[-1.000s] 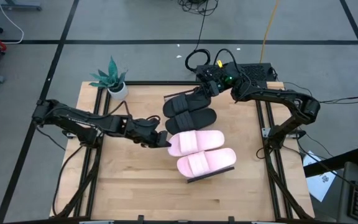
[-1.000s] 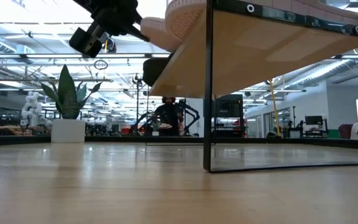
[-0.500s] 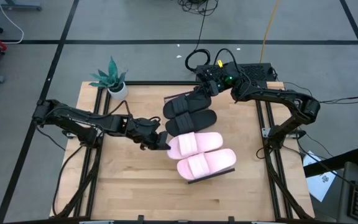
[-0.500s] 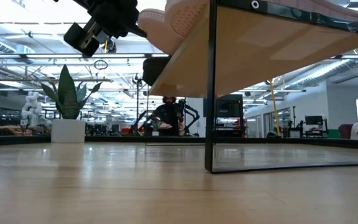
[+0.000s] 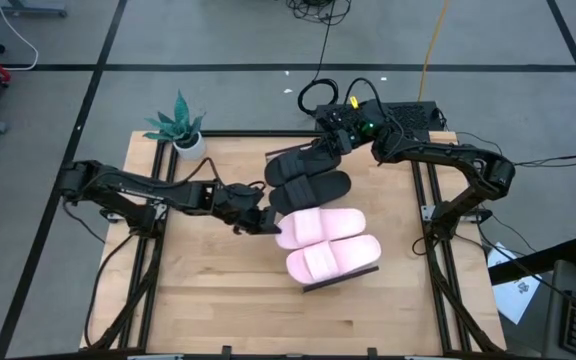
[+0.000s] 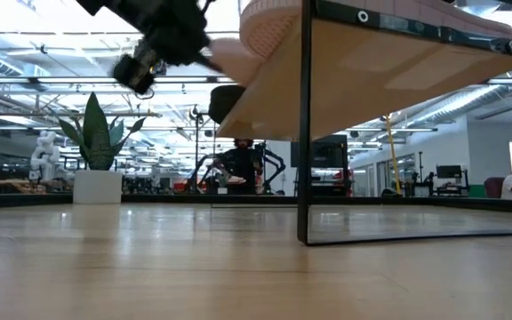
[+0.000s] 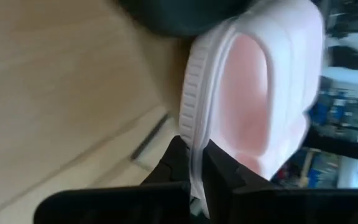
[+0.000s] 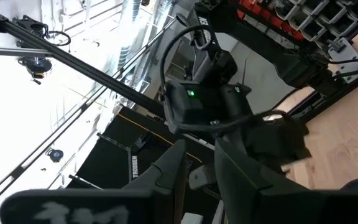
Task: Pick and place slides into the shelf
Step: Adjust the white slides on the shelf
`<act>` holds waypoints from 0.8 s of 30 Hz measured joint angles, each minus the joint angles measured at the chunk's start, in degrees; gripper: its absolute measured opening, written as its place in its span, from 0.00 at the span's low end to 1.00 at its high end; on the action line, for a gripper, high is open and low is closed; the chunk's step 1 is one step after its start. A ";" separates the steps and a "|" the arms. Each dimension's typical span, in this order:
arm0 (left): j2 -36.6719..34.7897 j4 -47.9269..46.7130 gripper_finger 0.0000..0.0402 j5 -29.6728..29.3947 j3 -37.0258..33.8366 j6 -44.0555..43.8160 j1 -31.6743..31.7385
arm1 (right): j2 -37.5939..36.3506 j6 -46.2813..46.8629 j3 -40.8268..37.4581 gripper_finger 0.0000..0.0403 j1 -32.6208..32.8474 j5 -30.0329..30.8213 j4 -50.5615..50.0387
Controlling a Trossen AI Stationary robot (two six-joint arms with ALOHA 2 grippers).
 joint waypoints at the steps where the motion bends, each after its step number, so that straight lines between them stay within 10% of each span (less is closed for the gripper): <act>1: 0.43 1.56 0.02 0.12 0.07 0.10 0.29 | 0.00 0.00 0.00 0.18 0.00 0.00 0.00; 24: 2.05 3.10 0.13 3.84 -0.04 4.24 0.83 | 0.02 -0.02 0.00 0.18 0.00 -0.20 -0.40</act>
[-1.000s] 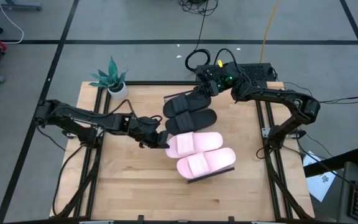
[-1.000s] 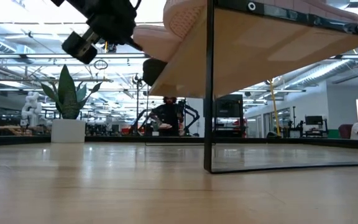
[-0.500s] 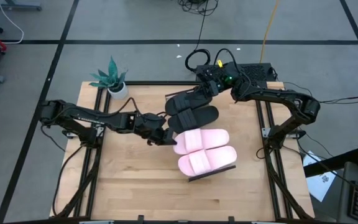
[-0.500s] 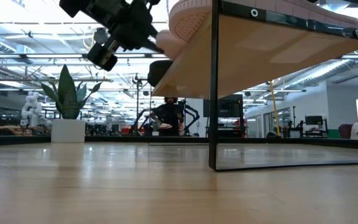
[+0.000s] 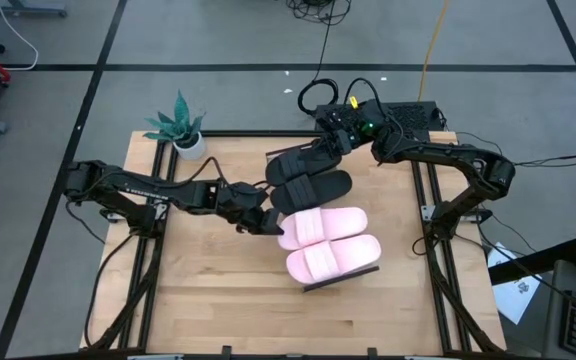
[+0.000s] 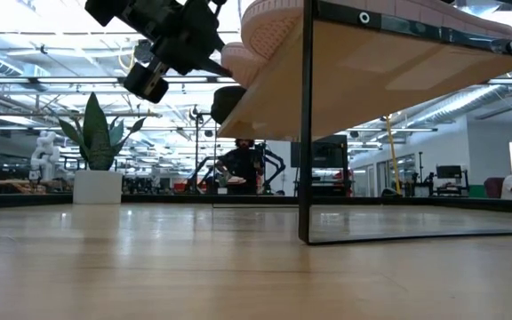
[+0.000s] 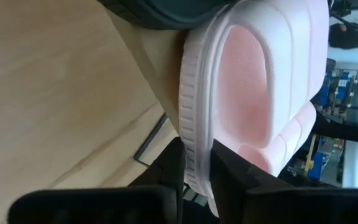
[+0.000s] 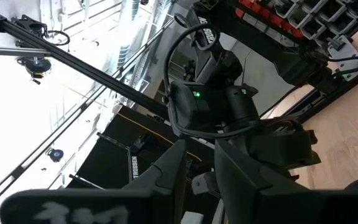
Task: Pick and place slides into the shelf
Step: Adjust the white slides on the shelf, then adjust the shelf
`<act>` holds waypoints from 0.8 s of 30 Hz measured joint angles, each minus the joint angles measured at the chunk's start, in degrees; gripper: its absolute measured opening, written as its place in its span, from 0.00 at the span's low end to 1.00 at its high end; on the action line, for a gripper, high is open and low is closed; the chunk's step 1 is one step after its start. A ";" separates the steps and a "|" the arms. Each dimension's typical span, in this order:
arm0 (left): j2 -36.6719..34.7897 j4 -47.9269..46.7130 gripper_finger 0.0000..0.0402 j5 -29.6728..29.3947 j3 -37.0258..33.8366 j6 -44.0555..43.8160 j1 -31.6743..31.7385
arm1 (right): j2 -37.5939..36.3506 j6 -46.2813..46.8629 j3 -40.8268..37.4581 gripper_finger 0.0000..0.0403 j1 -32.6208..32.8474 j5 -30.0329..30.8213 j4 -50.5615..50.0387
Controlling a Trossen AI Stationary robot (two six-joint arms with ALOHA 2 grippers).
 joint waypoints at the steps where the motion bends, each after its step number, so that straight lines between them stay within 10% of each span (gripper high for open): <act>1: 0.00 -0.03 0.14 0.00 0.00 0.61 0.00 | 0.00 0.00 0.00 0.18 0.00 0.00 0.00; 24: -0.04 -2.43 0.51 -1.77 0.00 4.02 0.48 | 0.00 0.01 0.00 0.18 0.01 0.09 0.00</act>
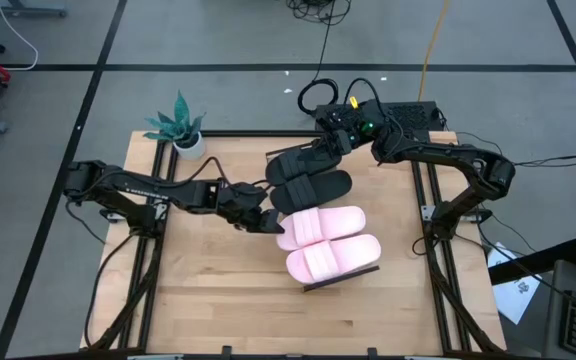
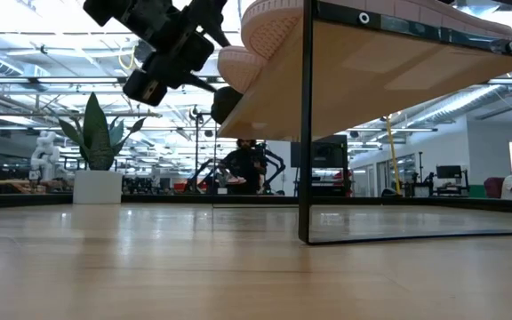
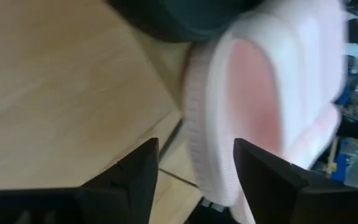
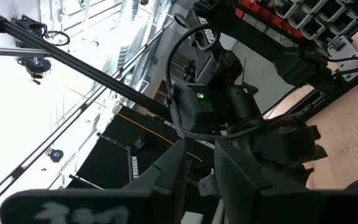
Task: Pick and place slides into the shelf
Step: Adjust the shelf
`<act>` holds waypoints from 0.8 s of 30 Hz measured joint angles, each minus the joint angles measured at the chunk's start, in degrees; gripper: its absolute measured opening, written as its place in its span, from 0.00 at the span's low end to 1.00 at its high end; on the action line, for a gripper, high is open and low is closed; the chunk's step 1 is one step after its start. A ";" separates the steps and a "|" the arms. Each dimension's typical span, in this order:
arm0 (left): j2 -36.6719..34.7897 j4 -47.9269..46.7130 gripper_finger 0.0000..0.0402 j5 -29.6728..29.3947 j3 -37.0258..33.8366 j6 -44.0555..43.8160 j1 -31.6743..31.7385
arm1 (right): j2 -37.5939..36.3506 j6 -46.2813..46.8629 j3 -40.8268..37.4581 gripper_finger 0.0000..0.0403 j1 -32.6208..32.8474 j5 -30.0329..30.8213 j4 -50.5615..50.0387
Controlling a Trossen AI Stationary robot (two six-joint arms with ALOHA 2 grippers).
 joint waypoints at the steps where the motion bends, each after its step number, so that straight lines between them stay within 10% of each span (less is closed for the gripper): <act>1: 0.00 -0.77 0.52 -0.01 0.00 -0.01 0.00 | 0.00 0.01 0.00 0.18 -0.01 0.00 0.00; 24: -13.26 -13.17 0.53 -9.10 0.11 6.11 3.10 | 0.00 -1.79 0.00 0.18 -1.98 -0.20 -0.87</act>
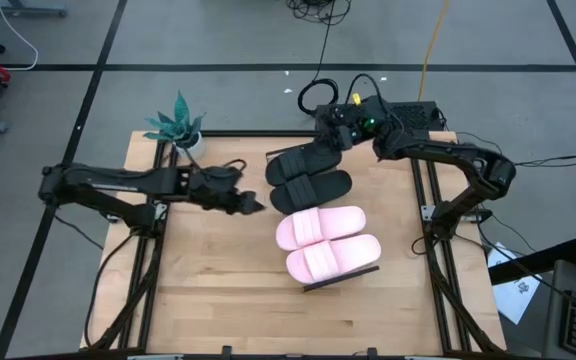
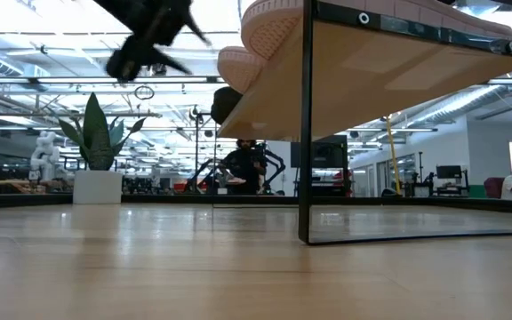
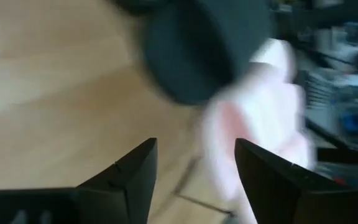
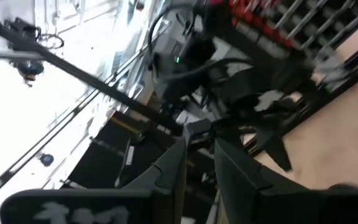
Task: Pick and place slides into the shelf
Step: Adjust the shelf
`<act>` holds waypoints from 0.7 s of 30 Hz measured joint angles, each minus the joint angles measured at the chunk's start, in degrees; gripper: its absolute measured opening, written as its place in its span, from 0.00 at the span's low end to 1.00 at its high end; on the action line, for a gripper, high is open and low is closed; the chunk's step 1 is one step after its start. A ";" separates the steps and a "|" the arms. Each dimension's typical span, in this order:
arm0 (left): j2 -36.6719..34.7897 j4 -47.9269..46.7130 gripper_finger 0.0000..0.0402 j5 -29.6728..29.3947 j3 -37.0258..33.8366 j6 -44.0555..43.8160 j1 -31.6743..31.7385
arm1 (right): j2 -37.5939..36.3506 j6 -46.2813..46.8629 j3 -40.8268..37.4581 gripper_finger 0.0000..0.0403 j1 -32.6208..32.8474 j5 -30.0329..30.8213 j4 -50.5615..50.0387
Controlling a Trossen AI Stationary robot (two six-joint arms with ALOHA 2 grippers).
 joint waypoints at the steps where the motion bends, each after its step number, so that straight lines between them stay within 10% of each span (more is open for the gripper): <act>1: -1.65 -3.37 0.52 -1.30 -0.01 0.01 0.00 | 0.00 -0.19 0.00 0.18 -0.83 0.02 0.16; 6: -7.64 -11.82 0.51 -6.04 -0.06 -0.54 -0.56 | 0.00 -0.41 0.00 0.18 -6.16 -1.76 0.84; 12: -9.11 -13.18 0.51 -7.73 -0.07 -0.22 -3.05 | -0.01 0.85 0.00 0.18 -12.71 -17.47 0.70; 21: -8.83 -19.21 0.51 -8.43 -0.07 -0.43 -4.57 | -4.68 0.77 -0.44 0.18 -16.04 -18.27 -3.23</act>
